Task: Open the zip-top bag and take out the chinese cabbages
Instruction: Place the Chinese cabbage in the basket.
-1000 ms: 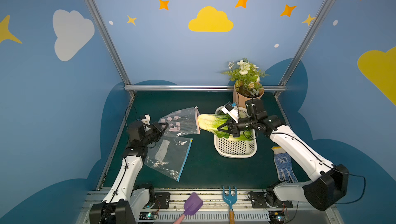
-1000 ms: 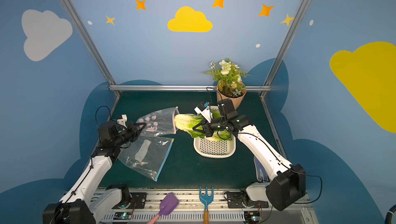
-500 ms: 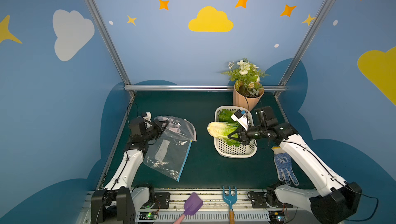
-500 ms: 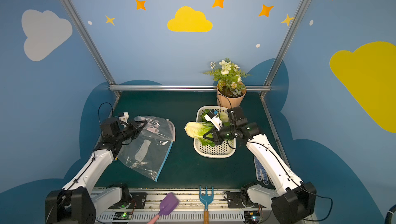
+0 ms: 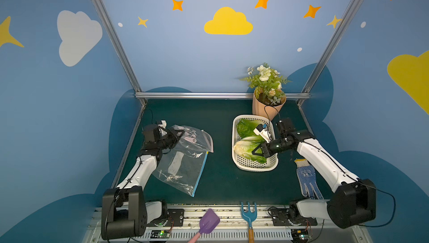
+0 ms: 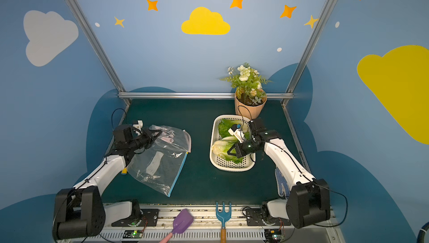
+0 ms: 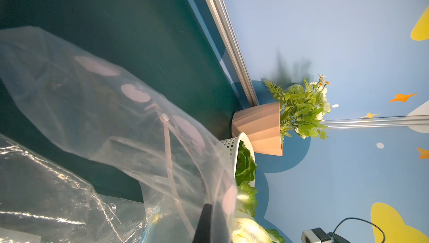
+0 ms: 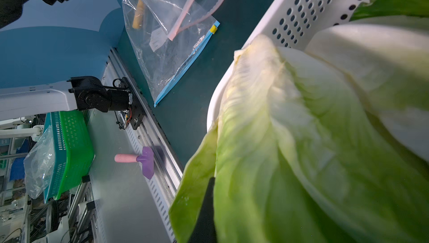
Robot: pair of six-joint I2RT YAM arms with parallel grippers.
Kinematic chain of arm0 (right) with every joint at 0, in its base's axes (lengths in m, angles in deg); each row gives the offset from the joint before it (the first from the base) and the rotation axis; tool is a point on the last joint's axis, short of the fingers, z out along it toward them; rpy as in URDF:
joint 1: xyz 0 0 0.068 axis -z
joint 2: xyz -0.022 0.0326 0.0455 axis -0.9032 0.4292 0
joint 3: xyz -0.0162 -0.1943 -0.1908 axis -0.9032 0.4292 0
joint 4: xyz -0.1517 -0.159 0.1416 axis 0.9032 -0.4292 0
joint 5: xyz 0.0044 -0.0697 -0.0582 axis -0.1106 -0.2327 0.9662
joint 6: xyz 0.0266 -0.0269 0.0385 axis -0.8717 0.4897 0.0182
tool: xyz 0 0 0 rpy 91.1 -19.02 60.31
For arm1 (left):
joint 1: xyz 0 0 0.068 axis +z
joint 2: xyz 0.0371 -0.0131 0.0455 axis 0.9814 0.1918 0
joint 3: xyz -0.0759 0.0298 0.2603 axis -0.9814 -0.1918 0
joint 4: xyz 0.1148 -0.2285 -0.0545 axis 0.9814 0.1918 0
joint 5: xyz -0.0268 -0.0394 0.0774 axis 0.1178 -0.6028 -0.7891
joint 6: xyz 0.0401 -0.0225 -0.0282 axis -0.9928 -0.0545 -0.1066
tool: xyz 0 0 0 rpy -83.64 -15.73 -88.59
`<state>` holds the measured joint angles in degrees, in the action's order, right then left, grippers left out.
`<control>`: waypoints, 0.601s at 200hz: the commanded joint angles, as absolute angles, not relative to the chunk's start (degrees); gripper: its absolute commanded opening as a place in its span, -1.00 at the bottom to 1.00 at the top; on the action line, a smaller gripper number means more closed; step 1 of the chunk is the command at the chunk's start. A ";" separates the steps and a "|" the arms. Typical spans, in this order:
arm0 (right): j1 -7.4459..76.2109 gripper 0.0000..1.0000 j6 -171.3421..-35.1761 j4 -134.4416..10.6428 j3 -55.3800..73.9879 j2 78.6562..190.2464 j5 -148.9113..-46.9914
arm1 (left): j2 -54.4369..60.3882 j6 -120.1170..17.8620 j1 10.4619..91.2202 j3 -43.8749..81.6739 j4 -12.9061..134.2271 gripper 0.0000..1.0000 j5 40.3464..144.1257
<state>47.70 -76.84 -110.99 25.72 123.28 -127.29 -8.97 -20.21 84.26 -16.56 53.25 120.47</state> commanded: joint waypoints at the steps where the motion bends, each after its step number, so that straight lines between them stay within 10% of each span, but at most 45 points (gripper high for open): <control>1: 48.26 -1.00 -76.66 -112.35 26.52 124.21 -126.31 | -8.18 -23.89 83.42 -14.70 53.42 -0.91 121.31; 120: 49.27 -0.88 -81.30 -116.24 24.72 132.61 -118.09 | -4.78 -29.59 80.98 -12.60 59.65 -0.91 119.62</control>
